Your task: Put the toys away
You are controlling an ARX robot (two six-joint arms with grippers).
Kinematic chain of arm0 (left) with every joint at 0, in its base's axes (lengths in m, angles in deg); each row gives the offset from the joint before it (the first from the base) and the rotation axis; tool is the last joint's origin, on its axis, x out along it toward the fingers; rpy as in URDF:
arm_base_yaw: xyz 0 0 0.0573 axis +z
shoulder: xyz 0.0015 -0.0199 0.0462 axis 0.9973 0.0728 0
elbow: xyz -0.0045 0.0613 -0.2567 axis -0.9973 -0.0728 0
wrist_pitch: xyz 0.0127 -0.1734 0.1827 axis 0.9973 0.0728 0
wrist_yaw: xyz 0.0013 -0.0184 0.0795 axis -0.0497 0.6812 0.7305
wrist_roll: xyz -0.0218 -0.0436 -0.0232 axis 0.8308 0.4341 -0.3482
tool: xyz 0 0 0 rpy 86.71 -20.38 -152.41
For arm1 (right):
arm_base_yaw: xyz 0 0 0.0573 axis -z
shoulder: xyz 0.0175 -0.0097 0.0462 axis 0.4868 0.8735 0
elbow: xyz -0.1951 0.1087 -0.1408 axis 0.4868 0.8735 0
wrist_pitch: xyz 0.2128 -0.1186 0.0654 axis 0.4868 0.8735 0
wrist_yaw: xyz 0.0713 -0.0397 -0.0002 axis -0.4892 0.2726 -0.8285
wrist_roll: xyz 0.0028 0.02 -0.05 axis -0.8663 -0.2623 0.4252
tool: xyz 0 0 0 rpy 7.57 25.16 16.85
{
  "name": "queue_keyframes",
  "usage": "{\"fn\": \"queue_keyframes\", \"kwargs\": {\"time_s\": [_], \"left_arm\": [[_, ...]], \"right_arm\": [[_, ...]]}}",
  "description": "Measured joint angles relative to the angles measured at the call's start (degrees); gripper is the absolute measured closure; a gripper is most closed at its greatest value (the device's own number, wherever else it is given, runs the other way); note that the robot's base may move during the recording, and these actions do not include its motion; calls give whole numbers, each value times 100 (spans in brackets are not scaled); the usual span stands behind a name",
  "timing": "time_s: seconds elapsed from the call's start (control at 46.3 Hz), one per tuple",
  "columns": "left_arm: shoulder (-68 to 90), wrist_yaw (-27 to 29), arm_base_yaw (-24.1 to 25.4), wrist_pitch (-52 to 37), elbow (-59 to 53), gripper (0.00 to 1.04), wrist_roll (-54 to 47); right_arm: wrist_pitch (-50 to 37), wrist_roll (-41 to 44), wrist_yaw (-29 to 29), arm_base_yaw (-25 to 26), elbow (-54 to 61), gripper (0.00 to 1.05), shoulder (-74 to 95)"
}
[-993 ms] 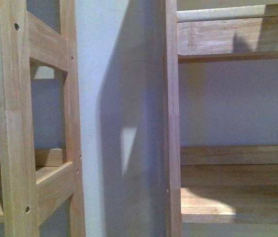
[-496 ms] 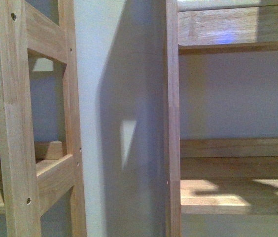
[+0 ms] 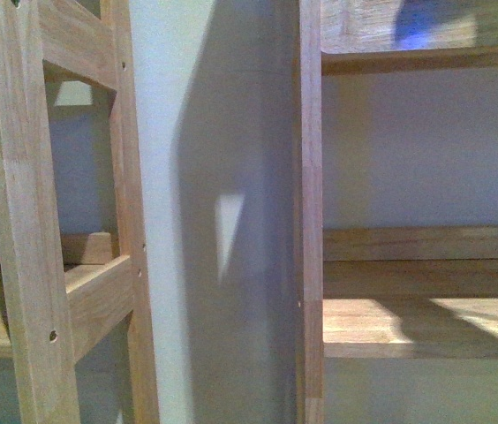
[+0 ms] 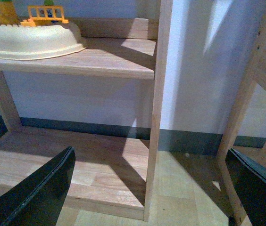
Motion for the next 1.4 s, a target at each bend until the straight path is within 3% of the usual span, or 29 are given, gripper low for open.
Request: {"fn": "queue_keyframes", "kwargs": {"time_s": [0.669,1.403], "left_arm": [[0,0,0,0,-2,6,2],[0,0,0,0,-2,6,2]], "right_arm": [[-162,-1504,-1012,-61,-302,85,706],[-291,-2015,-1248,-334,-1045,85,1495]]}}
